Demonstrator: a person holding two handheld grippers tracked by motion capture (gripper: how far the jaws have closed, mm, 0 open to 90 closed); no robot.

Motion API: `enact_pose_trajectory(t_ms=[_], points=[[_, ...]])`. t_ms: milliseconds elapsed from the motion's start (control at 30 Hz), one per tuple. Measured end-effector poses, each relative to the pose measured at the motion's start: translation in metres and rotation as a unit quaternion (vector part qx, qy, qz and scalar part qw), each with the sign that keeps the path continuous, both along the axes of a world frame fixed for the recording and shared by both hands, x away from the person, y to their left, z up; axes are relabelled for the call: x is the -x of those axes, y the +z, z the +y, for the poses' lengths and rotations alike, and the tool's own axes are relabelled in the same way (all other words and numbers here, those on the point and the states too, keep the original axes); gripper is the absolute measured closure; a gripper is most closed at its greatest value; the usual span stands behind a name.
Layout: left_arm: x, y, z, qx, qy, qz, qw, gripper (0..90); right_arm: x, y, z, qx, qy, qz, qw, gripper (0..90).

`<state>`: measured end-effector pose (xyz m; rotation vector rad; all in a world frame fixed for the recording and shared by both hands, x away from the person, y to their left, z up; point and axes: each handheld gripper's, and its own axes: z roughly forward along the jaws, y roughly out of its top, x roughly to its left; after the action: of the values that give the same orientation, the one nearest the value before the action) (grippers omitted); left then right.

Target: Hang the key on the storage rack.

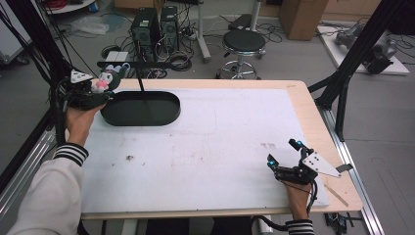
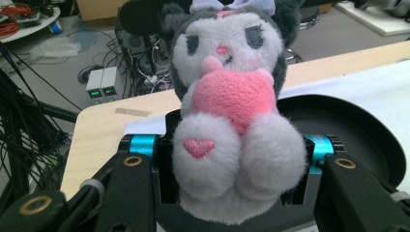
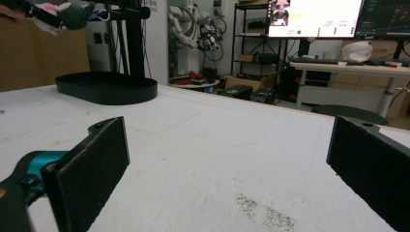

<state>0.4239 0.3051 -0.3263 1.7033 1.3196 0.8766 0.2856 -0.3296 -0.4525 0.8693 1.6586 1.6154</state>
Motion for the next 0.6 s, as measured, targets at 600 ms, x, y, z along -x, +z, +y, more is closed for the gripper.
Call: enact_pose_trajectory(t_ms=[600], points=[[-0.023, -0.026, -0.021, -0.021, -0.008, 0.027, 0.9994, 53.7, 0.0, 0.0, 0.0, -0.002, 0.0, 0.004, 1.0, 0.4]])
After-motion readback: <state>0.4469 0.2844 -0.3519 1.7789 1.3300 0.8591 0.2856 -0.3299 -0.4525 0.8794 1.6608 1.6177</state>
